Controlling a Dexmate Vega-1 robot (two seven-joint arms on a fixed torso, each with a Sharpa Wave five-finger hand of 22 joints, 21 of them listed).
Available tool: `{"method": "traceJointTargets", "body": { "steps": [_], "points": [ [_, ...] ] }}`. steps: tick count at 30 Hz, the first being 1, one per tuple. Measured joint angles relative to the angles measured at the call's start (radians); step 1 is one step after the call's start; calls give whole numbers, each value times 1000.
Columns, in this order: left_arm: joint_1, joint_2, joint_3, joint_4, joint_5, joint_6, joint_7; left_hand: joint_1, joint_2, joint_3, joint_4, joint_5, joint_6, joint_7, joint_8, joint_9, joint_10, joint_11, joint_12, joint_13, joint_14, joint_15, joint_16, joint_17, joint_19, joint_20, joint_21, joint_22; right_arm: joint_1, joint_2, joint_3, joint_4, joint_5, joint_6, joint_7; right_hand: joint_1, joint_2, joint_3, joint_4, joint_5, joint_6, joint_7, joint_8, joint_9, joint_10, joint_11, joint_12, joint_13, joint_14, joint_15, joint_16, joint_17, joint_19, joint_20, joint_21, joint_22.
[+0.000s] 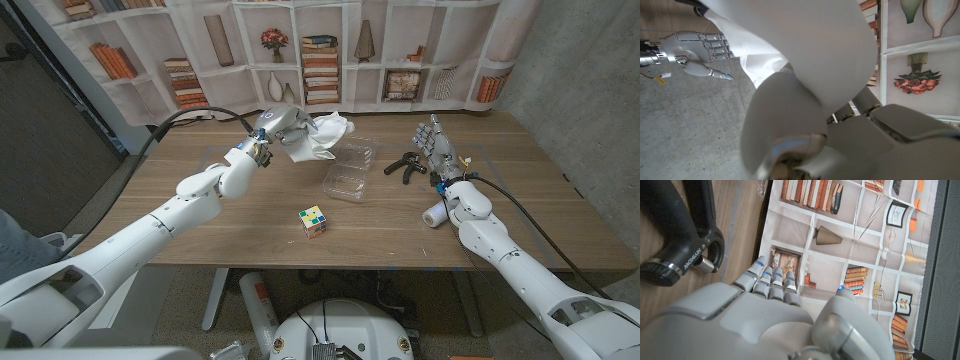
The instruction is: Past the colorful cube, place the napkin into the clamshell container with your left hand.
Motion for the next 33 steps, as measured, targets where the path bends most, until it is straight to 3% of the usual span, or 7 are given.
{"method": "traceJointTargets", "body": {
  "steps": [15,33],
  "points": [
    [-17,-26,20,47,7,-70,18,-2,-2,-4,-4,0,4,-4,0,0,5,-5,0,4,10,-6,-5,7,0,0,7,0,-15,-1,0,-21,-7,1,-15,0,0,-4,-4,0,0,0,0,0,0,0,0,0,0,0,0,0,0,0,0,0],
    [-21,-31,41,51,39,-106,12,1,1,-10,-1,-3,9,2,0,-4,11,0,-8,8,11,-7,-3,6,-2,-2,7,0,-25,-4,0,-38,-10,5,-23,0,0,-4,-4,0,0,0,0,0,0,0,0,0,0,0,0,0,0,0,0,0]
  ]
}}
